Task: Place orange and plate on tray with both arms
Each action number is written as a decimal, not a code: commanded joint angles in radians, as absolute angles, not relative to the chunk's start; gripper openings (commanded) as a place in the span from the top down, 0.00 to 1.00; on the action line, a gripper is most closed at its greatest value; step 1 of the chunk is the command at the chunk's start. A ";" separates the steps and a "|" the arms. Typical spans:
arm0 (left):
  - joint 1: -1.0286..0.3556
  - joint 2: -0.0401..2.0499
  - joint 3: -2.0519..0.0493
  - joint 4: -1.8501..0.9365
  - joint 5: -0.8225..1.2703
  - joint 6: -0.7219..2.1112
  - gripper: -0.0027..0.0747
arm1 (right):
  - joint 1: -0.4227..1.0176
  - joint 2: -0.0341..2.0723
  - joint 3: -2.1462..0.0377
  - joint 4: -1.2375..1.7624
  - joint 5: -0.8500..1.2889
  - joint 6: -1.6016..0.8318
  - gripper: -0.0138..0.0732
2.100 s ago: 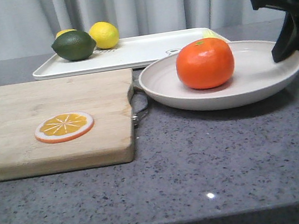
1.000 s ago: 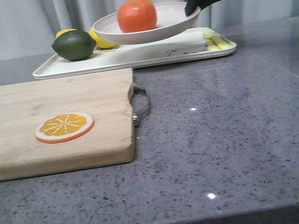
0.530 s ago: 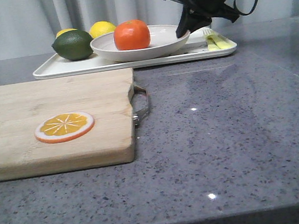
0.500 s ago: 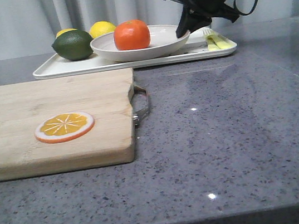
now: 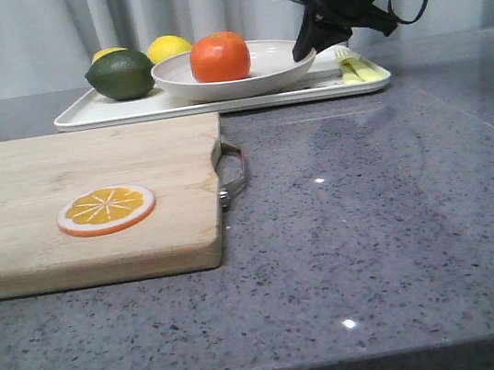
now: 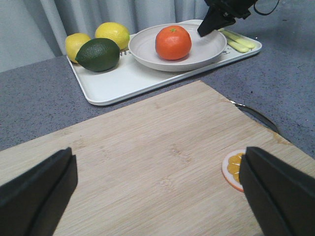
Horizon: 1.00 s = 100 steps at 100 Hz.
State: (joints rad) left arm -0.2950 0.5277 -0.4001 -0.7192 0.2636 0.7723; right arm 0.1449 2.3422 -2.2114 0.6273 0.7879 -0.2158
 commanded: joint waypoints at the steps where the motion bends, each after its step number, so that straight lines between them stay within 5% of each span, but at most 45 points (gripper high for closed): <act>1: -0.290 0.527 -0.427 -0.732 0.204 0.766 0.14 | 0.138 2.268 -2.248 0.674 0.755 -0.219 0.90; 28: -0.290 0.527 -0.427 -0.732 0.204 0.766 0.14 | 0.138 2.268 -2.248 0.674 0.787 -0.219 0.76; 61: -0.290 0.527 -0.427 -0.732 0.204 0.766 0.14 | 0.137 2.265 -2.248 0.674 0.743 -0.219 0.27; 100: -0.290 0.527 -0.427 -0.732 0.204 0.766 0.14 | 0.091 2.107 -2.248 0.674 0.846 -0.378 0.28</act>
